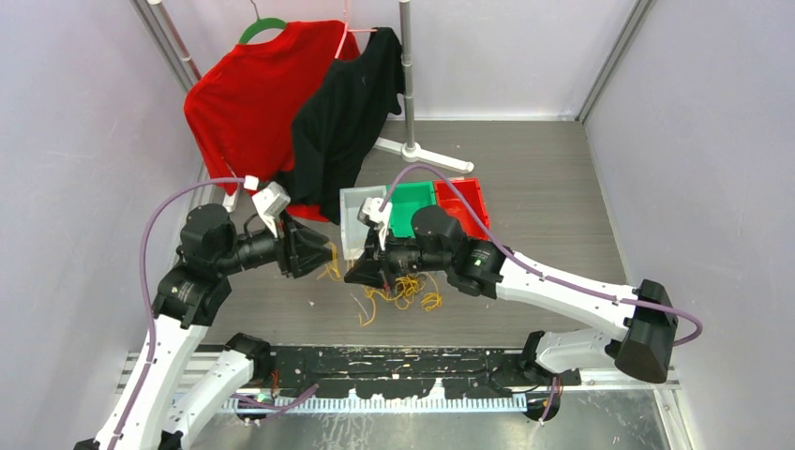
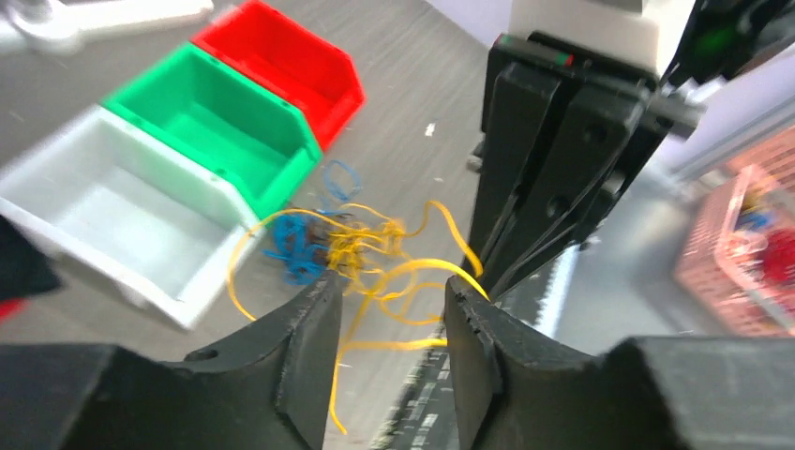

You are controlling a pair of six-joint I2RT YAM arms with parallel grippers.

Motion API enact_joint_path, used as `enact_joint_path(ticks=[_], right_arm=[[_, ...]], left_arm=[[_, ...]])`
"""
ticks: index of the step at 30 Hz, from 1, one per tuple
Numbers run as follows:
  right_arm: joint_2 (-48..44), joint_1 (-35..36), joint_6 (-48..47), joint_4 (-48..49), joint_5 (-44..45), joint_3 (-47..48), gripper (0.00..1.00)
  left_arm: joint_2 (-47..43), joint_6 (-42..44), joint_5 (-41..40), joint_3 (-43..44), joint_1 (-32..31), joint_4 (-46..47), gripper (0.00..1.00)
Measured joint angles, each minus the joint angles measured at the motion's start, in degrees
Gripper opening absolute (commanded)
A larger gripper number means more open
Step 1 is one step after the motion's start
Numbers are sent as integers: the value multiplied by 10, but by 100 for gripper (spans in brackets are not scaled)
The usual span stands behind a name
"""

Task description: Untangle the cables

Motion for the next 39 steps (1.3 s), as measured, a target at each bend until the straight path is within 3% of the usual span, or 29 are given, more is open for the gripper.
enact_joint_path(ticks=[7, 12, 20, 27, 32, 39], right_arm=[[49, 0, 12, 23, -29, 22, 1], [70, -1, 16, 25, -38, 37, 1], [74, -2, 18, 23, -37, 39, 1], [74, -3, 22, 32, -24, 39, 1], [73, -2, 63, 115, -18, 4, 4], [72, 0, 117, 229, 9, -50, 5]], left_arm=[[21, -180, 52, -16, 0, 38, 46], [32, -244, 91, -36, 0, 52, 43], [19, -275, 105, -68, 3, 66, 36], [14, -304, 85, -71, 8, 80, 18], [22, -333, 58, -71, 19, 102, 1], [36, -359, 46, -71, 26, 111, 0]])
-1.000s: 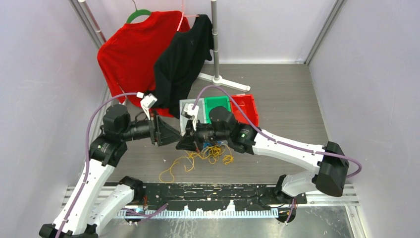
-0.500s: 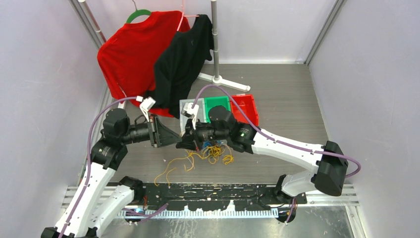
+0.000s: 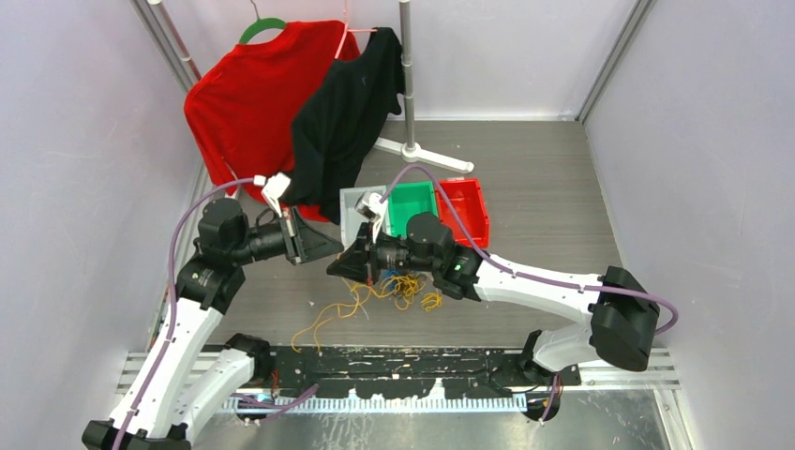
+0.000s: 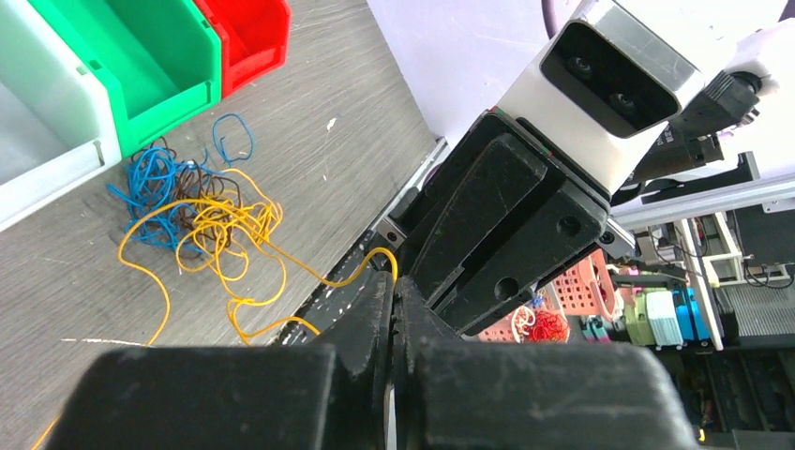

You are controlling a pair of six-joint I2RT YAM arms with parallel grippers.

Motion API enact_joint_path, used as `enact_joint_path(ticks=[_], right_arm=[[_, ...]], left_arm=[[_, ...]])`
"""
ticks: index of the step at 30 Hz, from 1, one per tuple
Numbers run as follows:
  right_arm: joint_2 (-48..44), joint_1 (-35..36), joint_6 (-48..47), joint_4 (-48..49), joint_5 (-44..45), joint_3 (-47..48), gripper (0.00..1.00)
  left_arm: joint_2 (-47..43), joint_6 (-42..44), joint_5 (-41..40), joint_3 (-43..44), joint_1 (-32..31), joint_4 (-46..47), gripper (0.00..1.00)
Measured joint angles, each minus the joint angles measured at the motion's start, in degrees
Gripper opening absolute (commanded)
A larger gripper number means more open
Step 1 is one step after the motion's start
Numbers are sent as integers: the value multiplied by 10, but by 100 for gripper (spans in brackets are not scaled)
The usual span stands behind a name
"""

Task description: Untangle the cables

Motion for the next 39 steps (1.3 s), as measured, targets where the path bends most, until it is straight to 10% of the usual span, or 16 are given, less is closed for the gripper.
enact_joint_path(ticks=[4, 9, 19, 27, 39], right_arm=[[-6, 1, 7, 19, 5, -9, 4], [-29, 3, 2, 16, 7, -12, 3], [-23, 3, -5, -14, -1, 0, 2], [9, 11, 0, -11, 6, 11, 11], [-1, 11, 52, 92, 54, -55, 33]], left_arm=[[-7, -3, -3, 0, 0, -1, 38], [-23, -10, -4, 0, 1, -24, 44], [-5, -45, 7, -3, 3, -24, 38], [-3, -53, 0, -13, 7, -14, 0], [11, -64, 3, 54, 8, 35, 0]])
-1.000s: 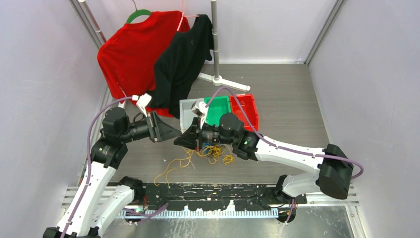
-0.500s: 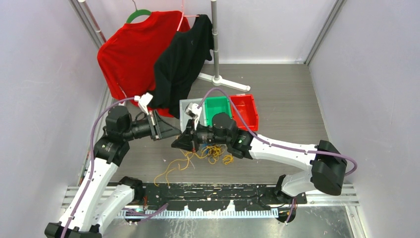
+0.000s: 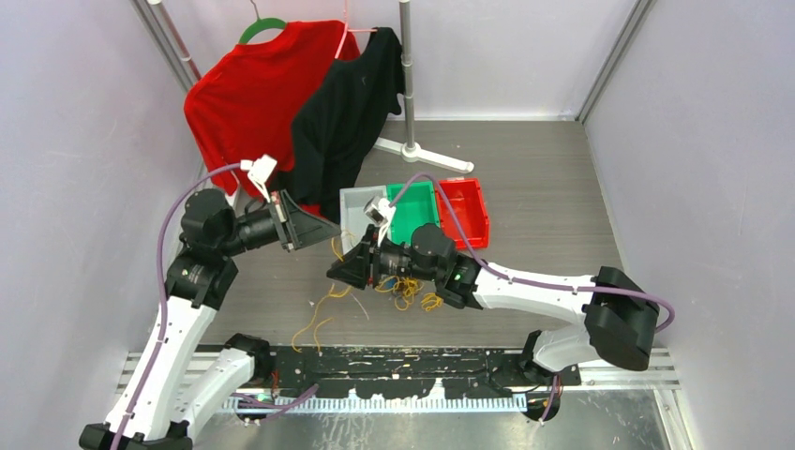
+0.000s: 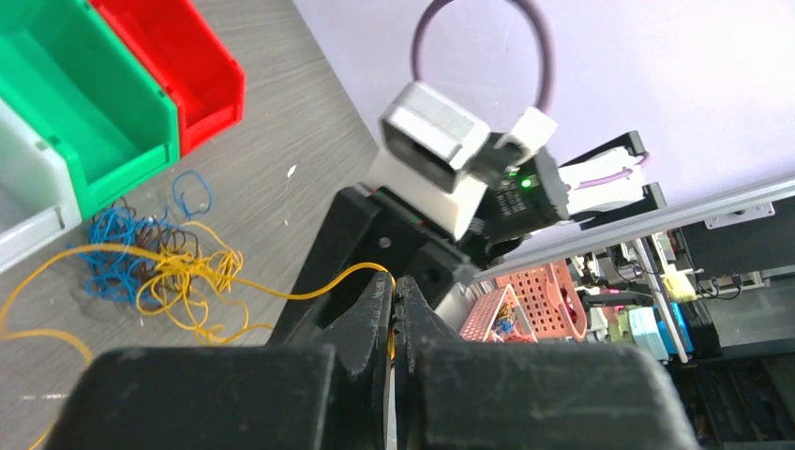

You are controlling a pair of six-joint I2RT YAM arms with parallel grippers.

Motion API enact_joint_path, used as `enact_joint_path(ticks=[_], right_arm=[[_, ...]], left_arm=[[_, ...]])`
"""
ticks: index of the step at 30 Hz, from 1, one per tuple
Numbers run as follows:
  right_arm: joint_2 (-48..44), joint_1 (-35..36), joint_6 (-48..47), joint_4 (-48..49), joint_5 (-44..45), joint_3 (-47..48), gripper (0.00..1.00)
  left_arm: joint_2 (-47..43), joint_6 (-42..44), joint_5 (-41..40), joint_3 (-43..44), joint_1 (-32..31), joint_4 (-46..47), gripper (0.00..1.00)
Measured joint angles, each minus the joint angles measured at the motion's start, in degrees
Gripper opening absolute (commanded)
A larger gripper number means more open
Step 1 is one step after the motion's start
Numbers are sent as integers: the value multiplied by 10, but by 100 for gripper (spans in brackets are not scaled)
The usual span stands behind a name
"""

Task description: Untangle the cables

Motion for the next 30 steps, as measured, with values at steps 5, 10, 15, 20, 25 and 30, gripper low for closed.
enact_joint_path(ticks=[5, 10, 15, 20, 25, 30], right_arm=[[0, 0, 17, 22, 11, -14, 32], [12, -2, 29, 53, 13, -14, 27], [39, -13, 44, 70, 13, -14, 25], [48, -33, 68, 93, 13, -34, 25], [57, -47, 86, 117, 14, -61, 25], [66, -48, 103, 138, 16, -86, 27]], left_arm=[[-1, -1, 7, 24, 0, 12, 0], [1, 0, 17, 52, 0, 17, 0], [13, 5, 29, 115, 0, 23, 0], [31, 24, 30, 194, 0, 38, 0], [48, 47, 26, 262, 0, 50, 0], [75, 85, 3, 347, 0, 56, 0]])
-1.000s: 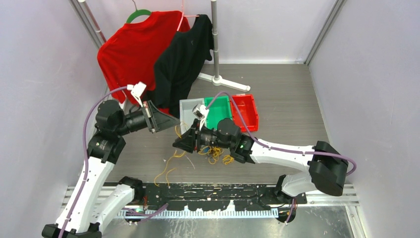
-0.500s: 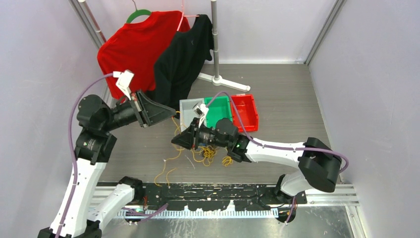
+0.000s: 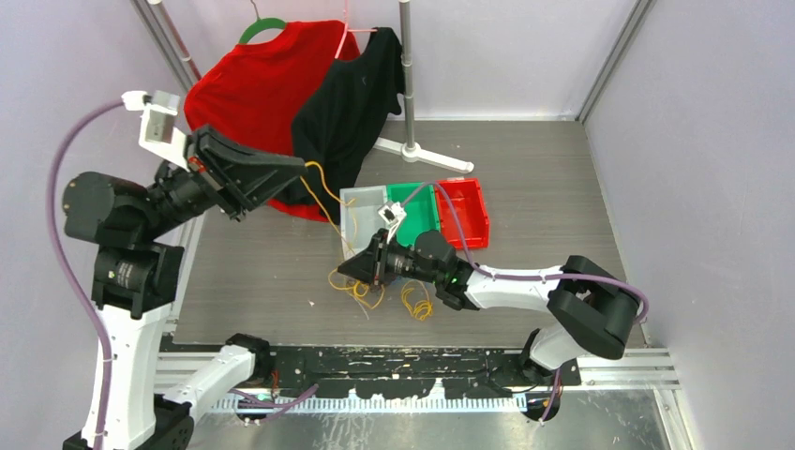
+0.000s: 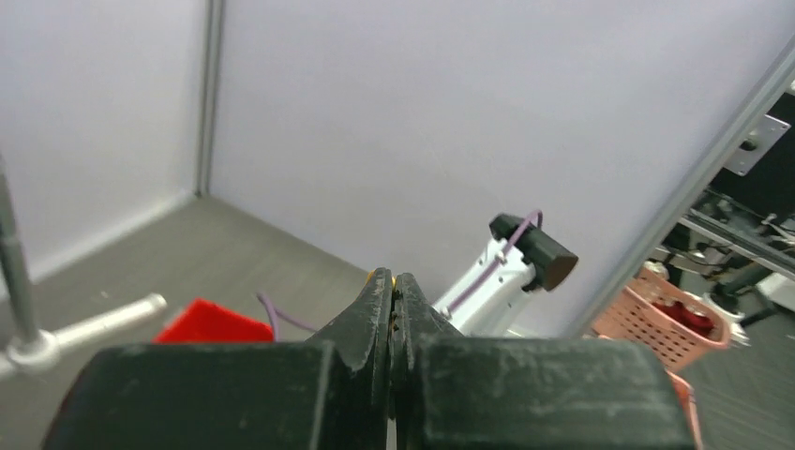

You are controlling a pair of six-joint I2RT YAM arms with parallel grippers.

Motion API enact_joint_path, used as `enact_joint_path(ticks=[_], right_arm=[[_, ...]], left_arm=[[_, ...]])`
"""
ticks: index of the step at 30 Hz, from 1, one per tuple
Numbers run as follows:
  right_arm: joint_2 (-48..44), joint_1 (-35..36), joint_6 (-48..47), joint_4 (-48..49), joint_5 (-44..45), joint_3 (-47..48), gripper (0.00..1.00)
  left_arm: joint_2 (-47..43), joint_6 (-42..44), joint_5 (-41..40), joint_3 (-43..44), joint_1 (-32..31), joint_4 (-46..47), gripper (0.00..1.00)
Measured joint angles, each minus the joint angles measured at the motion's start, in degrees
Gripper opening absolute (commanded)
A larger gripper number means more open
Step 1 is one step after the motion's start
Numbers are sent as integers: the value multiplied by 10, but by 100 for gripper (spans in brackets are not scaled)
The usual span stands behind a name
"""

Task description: Untangle the cables

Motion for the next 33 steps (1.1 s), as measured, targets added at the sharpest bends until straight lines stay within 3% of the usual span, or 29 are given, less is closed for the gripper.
enact_joint_path(ticks=[12, 16, 25, 31, 33], right_arm=[[46, 0, 31, -10, 31, -45, 31], [53, 0, 35, -27, 49, -45, 41], [25, 0, 24, -91, 84, -48, 49], [-7, 0, -3, -139, 94, -48, 72], [-42, 0, -21, -170, 97, -43, 96]], left_arm=[[75, 129, -84, 226, 0, 10, 0], [102, 161, -100, 300, 0, 17, 0], [144, 221, -105, 359, 0, 24, 0], [190, 261, -90, 441, 0, 22, 0], [178, 262, -70, 414, 0, 20, 0]])
